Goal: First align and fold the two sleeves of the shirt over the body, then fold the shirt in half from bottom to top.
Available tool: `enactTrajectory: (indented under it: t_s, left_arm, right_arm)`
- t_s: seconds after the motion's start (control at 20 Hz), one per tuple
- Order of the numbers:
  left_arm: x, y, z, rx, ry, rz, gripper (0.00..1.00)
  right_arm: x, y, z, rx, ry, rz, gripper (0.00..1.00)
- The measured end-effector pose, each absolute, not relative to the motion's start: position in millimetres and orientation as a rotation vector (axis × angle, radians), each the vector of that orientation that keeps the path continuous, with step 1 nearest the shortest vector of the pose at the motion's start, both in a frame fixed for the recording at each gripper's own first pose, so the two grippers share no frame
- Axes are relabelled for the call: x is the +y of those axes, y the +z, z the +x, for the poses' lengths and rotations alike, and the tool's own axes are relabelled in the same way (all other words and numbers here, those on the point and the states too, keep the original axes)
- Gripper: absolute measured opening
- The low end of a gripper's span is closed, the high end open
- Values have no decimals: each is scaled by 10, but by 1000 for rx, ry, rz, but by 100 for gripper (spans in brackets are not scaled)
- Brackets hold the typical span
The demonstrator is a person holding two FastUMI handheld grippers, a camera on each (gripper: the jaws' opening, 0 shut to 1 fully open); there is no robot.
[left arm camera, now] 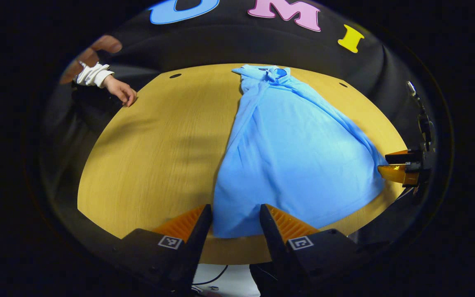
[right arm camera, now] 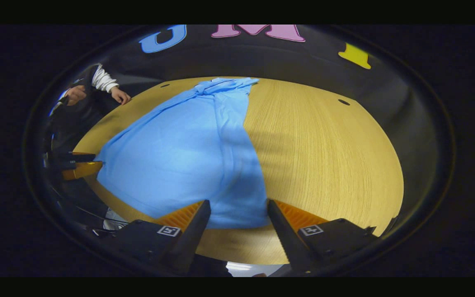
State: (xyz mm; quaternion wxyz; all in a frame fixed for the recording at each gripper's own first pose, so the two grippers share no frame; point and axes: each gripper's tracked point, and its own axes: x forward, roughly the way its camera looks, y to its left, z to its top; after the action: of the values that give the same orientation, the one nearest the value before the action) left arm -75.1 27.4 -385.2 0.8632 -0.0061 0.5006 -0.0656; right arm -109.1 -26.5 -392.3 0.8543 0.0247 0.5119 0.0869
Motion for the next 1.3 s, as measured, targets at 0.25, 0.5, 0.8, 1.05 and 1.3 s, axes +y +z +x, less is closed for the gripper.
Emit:
enactTrajectory:
  t_s: [0.25, 0.5, 0.8, 1.05, 1.3]
  left_arm:
    - [120, -3850, -749, 1043, -153, -6, 37]
    - [121, -3832, -710, 1050, -133, -32, 7]
    - [141, -3803, -692, 1076, -141, -62, 6]
    - [102, -3402, -408, 985, -145, -77, 6]
    - [199, -2673, 567, 827, -116, -168, 6]
  right_arm:
    - [-193, -3932, -1076, 1086, 207, 65, 58]
    - [-209, -3946, -1017, 1074, 196, 120, 14]
    - [-228, -3869, -1016, 1063, 221, 165, 5]
    - [-302, -3449, -695, 954, 193, 249, 5]
    - [-509, -2901, 208, 801, 144, 342, 5]
